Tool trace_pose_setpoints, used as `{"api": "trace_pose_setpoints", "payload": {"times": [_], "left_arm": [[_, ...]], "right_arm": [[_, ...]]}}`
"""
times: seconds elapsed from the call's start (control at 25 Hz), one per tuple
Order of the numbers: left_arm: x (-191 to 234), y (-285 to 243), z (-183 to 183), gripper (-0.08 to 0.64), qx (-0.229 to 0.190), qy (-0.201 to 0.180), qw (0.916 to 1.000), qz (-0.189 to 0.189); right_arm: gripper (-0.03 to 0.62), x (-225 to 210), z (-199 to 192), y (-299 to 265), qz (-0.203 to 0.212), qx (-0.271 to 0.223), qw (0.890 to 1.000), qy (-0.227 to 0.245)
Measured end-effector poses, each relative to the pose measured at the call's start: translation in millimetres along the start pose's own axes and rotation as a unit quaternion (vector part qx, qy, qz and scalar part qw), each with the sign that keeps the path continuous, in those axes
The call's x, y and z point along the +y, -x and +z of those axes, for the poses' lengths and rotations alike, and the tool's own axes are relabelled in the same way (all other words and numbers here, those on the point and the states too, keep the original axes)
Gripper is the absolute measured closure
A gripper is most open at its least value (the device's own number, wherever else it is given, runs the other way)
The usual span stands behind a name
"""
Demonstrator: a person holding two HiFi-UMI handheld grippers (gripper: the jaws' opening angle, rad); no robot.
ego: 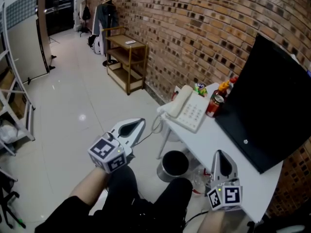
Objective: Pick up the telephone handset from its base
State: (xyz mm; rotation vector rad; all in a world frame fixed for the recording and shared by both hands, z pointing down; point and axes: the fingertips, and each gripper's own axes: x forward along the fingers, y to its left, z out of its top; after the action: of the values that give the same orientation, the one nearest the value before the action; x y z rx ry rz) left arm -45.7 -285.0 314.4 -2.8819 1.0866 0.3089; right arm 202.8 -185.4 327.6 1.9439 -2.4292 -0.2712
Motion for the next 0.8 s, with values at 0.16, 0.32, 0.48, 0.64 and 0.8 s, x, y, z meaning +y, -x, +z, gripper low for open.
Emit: {"api": "trace_pose_setpoints", "payload": {"times": [0.16,0.32,0.48,0.64,0.8], "left_arm": [[7,-32,6,0.558,-0.009,0.021,0.9997,-0.002],[15,-65,5,0.558,-0.007,0.05,0.9987,0.001],[19,-87,6,0.558,-0.004,0.051,0.9987,0.002],[23,-102,1,0.558,0.006,0.045,0.999,0.002],[27,-121,-12,0.558,0.028,0.032,0.9991,0.006]], "right_arm": [[0.583,-14,2,-18,-0.008,0.0,1.0,0.007],[0.583,-27,5,-35,-0.006,-0.002,1.0,0.01],[0.583,-40,4,-47,-0.005,0.001,1.0,0.009],[0.583,-53,-2,-55,-0.006,0.01,1.0,0.002],[0.583,-62,-11,-60,-0.01,0.019,1.0,-0.003]]}}
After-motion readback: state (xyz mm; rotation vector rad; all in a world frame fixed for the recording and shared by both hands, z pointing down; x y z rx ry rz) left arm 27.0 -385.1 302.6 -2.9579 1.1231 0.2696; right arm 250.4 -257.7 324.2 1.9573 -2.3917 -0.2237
